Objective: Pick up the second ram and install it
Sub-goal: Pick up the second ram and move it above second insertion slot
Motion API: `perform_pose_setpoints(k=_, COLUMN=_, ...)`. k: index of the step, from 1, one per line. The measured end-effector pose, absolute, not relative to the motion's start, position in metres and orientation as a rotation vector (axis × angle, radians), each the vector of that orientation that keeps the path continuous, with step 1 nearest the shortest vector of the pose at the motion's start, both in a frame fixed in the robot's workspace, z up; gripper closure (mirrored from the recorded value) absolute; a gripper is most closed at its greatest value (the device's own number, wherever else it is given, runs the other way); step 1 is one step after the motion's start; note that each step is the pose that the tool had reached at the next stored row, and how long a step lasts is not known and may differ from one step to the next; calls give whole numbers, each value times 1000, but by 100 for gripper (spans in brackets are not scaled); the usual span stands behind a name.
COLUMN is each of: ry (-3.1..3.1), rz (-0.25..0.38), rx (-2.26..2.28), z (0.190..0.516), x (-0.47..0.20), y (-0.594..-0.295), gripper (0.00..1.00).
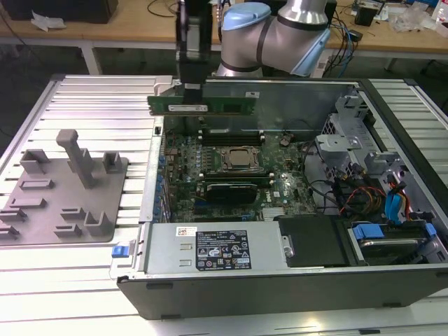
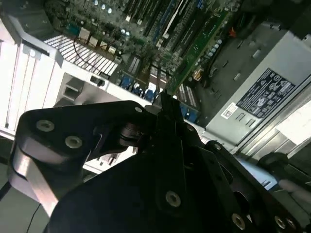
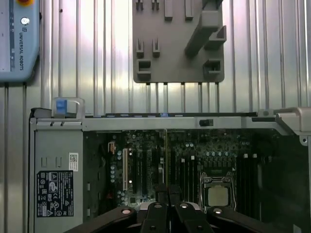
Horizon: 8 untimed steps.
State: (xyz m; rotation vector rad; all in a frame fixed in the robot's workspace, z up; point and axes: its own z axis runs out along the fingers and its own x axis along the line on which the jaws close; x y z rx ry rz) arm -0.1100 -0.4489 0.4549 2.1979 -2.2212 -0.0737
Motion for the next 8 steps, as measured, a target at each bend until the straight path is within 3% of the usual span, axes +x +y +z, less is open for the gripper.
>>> perform_pose_setpoints(k=8, ry=-2221, rz=-74, rx=2198, z=440, x=-61, y=-439, gripper=91)
